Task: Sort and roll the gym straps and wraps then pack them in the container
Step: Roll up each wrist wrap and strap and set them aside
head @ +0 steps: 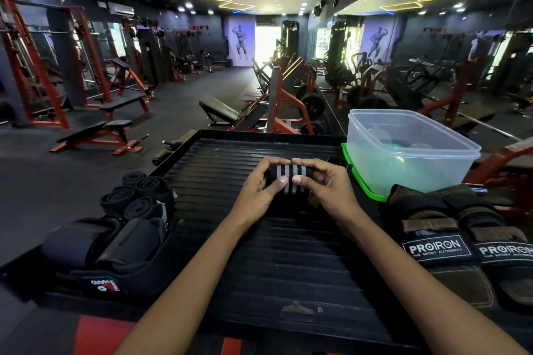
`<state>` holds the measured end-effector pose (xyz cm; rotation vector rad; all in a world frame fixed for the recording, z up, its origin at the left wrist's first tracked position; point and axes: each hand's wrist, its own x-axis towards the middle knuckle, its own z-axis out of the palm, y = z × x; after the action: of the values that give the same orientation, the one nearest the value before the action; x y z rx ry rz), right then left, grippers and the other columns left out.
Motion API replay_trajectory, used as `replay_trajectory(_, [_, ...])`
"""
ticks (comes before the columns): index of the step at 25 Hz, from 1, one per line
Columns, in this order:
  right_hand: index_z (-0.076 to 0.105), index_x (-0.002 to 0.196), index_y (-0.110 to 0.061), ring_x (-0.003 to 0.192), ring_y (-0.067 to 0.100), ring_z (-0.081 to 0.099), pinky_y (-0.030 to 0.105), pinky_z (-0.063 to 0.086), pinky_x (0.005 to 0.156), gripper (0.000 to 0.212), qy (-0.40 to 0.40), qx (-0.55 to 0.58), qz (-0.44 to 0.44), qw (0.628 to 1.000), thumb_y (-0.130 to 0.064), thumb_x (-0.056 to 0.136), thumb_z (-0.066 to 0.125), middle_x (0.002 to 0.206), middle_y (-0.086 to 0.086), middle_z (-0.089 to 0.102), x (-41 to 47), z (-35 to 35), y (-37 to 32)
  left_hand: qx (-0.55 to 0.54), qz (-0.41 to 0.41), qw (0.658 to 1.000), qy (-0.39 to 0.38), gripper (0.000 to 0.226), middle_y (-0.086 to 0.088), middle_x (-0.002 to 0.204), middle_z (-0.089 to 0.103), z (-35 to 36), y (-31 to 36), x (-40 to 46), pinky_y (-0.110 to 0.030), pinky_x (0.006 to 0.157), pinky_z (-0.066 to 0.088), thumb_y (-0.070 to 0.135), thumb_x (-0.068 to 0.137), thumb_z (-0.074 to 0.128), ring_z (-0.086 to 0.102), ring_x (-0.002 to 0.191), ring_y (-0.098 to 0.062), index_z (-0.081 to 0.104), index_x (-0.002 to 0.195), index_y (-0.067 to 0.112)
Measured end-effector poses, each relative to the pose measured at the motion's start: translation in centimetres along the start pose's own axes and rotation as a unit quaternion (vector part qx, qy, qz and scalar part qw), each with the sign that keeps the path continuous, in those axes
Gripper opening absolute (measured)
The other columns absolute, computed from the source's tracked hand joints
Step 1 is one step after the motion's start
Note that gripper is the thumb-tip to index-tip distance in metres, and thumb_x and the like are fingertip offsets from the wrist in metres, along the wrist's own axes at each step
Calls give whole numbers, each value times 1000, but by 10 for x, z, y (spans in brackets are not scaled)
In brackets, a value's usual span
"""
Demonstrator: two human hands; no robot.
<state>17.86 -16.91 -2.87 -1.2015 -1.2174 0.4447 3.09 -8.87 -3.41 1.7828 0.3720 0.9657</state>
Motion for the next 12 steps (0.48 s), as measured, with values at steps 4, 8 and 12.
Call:
replay_trajectory(4, [65, 117, -9, 103, 12, 68, 26, 53, 89, 38, -15, 9, -12, 1000, 2, 81, 72, 111, 1, 70, -1, 0, 1, 55, -4, 998, 20, 24, 5, 111, 65, 0, -4, 0, -17, 86, 50, 9, 96, 55, 62, 102, 1, 55, 115, 22])
replay_trajectory(8, [63, 108, -6, 92, 12, 68, 26, 55, 84, 35, -29, 20, -20, 999, 8, 77, 72, 100, 0, 69, -2, 0, -1, 85, 12, 996, 37, 19, 3, 106, 67, 0, -8, 0, -27, 86, 53, 14, 97, 54, 65, 99, -6, 55, 115, 17])
replay_trajectory(12, [68, 101, -10, 86, 13, 70, 25, 55, 78, 27, -20, 3, -16, 1000, 3, 78, 74, 94, 2, 73, 0, -4, -1, 88, 45, 995, 28, 20, 0, 113, 62, -1, -8, -2, -29, 85, 54, 17, 94, 58, 63, 103, -13, 57, 112, 26])
